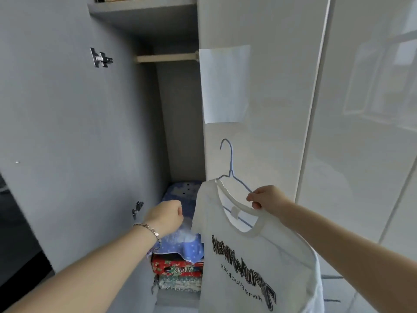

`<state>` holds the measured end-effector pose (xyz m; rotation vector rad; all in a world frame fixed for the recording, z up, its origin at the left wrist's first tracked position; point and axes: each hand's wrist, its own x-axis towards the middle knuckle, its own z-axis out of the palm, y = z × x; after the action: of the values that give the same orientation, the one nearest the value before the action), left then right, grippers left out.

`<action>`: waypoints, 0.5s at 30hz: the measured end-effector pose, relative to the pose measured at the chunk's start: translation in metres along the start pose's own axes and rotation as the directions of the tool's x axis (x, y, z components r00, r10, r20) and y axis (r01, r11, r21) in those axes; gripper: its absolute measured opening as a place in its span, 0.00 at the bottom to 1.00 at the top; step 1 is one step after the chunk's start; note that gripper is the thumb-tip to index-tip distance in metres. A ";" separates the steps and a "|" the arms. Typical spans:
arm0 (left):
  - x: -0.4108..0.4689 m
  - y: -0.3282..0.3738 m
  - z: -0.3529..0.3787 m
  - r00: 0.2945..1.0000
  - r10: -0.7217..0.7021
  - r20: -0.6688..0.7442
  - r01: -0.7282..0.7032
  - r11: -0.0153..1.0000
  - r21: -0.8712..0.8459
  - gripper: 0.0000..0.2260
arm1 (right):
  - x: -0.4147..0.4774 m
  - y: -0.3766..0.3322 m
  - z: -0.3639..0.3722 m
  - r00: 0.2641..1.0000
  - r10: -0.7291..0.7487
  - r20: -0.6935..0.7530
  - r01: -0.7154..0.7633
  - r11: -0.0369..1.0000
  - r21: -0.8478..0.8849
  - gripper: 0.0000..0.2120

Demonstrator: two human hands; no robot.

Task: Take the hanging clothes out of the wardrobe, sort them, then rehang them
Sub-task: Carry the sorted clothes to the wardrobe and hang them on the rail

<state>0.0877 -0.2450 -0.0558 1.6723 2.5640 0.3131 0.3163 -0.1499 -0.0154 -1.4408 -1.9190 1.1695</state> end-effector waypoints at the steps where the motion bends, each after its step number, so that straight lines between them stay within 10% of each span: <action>1: 0.010 -0.018 -0.008 1.000 -0.011 -0.015 0.011 1.000 0.005 0.05 | 0.012 -0.015 0.014 1.000 -0.010 -0.005 0.010 1.000 -0.005 0.11; 15: 0.184 -0.146 -0.096 0.971 -0.102 -0.216 0.112 0.993 0.035 0.08 | 0.191 -0.192 0.132 0.981 -0.195 0.012 0.194 0.979 0.056 0.15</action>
<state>-0.1339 -0.1468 0.0187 1.5869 2.8244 0.4523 0.0464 -0.0348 0.0539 -1.1876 -1.9736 1.1369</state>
